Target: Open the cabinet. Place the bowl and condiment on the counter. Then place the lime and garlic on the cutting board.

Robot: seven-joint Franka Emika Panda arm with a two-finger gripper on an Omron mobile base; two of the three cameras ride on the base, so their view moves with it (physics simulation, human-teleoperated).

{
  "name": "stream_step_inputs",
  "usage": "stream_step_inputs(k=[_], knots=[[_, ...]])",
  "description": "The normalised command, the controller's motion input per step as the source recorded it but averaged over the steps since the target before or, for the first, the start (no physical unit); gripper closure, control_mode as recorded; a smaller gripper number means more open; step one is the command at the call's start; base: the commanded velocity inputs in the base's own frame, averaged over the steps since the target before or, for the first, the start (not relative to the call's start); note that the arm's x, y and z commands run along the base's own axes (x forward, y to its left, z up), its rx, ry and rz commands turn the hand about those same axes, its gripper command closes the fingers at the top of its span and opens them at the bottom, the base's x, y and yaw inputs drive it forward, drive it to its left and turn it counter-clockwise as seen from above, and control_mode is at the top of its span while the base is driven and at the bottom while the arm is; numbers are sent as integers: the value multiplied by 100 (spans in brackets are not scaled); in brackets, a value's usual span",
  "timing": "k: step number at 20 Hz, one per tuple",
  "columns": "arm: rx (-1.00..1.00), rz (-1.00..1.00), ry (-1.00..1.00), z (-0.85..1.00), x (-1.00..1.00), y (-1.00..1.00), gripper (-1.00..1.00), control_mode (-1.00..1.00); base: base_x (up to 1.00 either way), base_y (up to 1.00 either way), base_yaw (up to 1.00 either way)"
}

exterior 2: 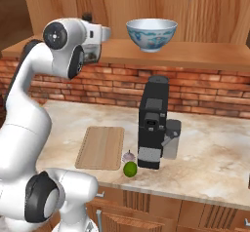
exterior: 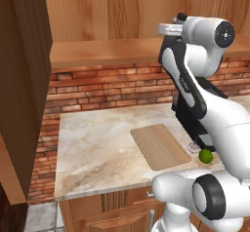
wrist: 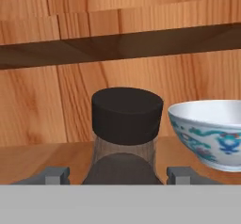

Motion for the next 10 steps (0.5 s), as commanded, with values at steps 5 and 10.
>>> stream_step_inputs(k=[5,10], knots=[[6,-4,0,1,-66,-26,100,-100,0,0,0],[5,-3,2,0,-32,-49,100,-100,0,0,0]])
